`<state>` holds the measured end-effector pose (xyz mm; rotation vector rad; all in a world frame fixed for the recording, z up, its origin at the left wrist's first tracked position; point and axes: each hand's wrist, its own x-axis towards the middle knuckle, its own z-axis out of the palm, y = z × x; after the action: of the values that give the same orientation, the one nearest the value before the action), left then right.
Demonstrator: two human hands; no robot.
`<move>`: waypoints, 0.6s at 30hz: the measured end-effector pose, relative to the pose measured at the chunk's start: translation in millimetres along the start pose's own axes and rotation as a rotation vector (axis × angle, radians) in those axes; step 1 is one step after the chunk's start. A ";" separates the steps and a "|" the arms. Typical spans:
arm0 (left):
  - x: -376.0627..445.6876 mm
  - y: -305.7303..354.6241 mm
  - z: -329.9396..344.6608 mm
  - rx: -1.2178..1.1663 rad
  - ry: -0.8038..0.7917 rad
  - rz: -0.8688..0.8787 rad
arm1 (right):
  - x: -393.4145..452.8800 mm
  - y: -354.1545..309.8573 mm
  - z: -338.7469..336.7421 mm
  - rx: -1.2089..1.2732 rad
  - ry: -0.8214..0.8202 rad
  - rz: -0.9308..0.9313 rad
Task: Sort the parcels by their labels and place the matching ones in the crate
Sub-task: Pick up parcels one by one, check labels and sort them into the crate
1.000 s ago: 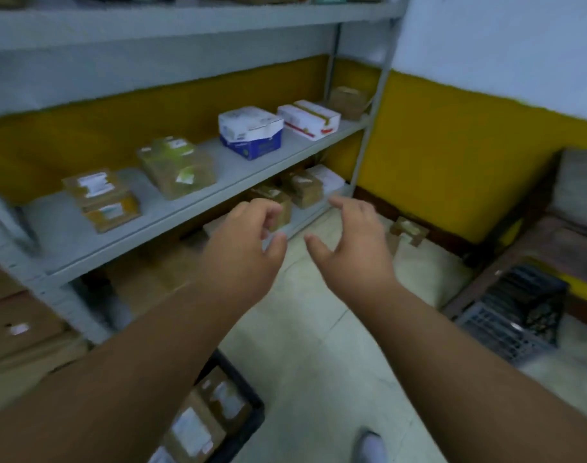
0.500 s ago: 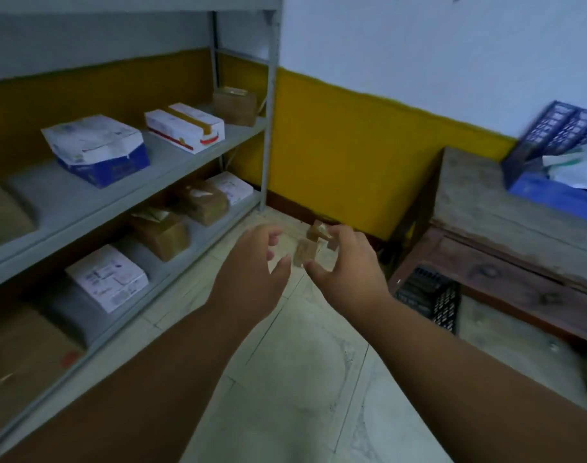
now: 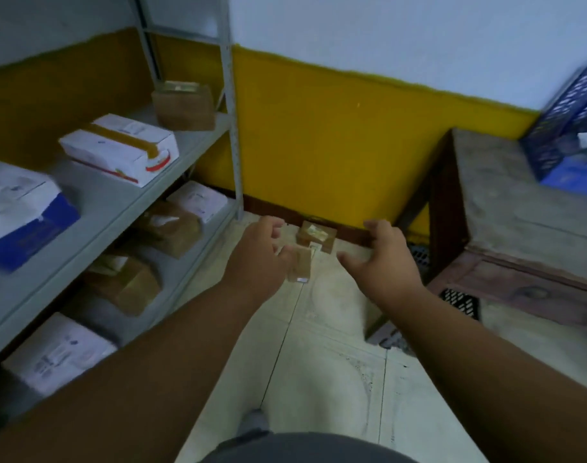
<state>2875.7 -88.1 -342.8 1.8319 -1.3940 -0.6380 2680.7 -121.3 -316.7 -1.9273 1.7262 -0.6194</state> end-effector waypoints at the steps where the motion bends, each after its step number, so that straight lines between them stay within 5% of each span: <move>1: 23.1 3.5 3.5 -0.008 -0.023 0.010 | 14.1 -0.6 -2.6 0.005 0.017 0.026; 11: 178.0 8.6 100.2 -0.113 -0.183 -0.022 | 146.7 49.7 17.5 0.063 0.042 0.137; 18: 325.7 -0.9 155.9 -0.051 -0.161 -0.093 | 328.0 96.6 55.8 0.103 -0.044 0.140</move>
<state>2852.5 -439.3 -423.4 1.8468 -1.3872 -0.8780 2673.9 -453.6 -414.6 -1.7205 1.7492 -0.5981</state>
